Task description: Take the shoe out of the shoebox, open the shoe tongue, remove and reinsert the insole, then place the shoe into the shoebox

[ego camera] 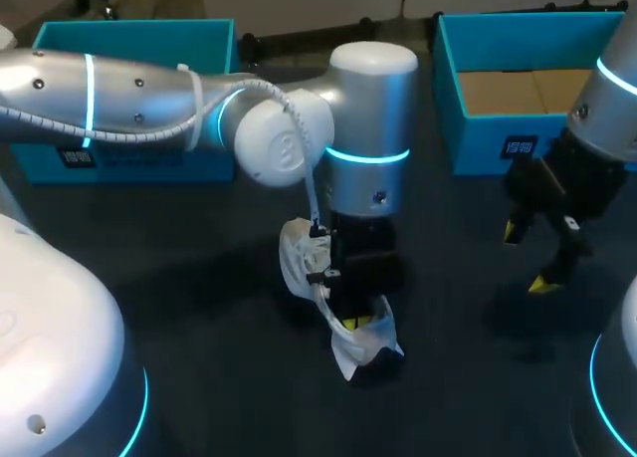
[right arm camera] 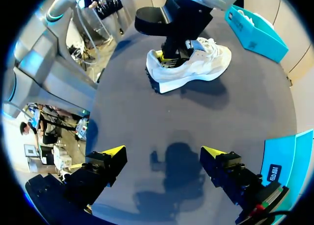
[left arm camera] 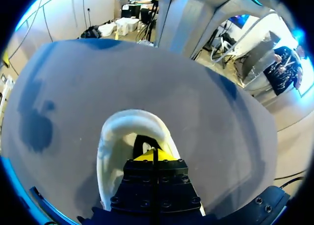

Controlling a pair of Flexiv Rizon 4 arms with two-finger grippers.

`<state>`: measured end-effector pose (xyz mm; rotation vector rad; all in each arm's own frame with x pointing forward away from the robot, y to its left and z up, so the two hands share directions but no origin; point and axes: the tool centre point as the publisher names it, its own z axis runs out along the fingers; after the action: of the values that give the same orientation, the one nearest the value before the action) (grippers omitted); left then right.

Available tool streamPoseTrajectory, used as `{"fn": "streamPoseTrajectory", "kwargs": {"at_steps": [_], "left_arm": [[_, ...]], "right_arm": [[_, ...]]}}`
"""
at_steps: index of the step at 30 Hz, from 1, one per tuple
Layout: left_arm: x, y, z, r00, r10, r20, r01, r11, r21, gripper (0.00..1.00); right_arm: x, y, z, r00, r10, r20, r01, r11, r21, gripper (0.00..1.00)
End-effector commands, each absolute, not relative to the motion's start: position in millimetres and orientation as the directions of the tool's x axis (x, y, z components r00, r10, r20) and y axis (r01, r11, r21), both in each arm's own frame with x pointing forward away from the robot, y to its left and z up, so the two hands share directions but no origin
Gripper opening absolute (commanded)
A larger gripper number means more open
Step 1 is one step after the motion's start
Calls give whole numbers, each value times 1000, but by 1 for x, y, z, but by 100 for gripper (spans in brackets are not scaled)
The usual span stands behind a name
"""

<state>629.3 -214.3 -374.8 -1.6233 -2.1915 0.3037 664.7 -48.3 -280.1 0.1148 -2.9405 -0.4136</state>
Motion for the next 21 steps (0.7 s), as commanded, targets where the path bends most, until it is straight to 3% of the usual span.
{"fn": "streamPoseTrajectory", "kwargs": {"at_steps": [1, 10, 21], "left_arm": [[625, -232, -384, -222, 949, 224, 858, 299, -418, 0], [616, -240, -414, -171, 944, 284, 853, 286, -437, 0], [636, -227, -418, -301, 931, 207, 883, 354, -308, 0]], "right_arm": [[664, -48, -281, -983, -99, 156, -53, 959, 278, 100], [664, -48, -281, -983, -99, 156, -53, 959, 278, 100], [664, -48, -281, -983, -99, 156, -53, 959, 278, 100]]}}
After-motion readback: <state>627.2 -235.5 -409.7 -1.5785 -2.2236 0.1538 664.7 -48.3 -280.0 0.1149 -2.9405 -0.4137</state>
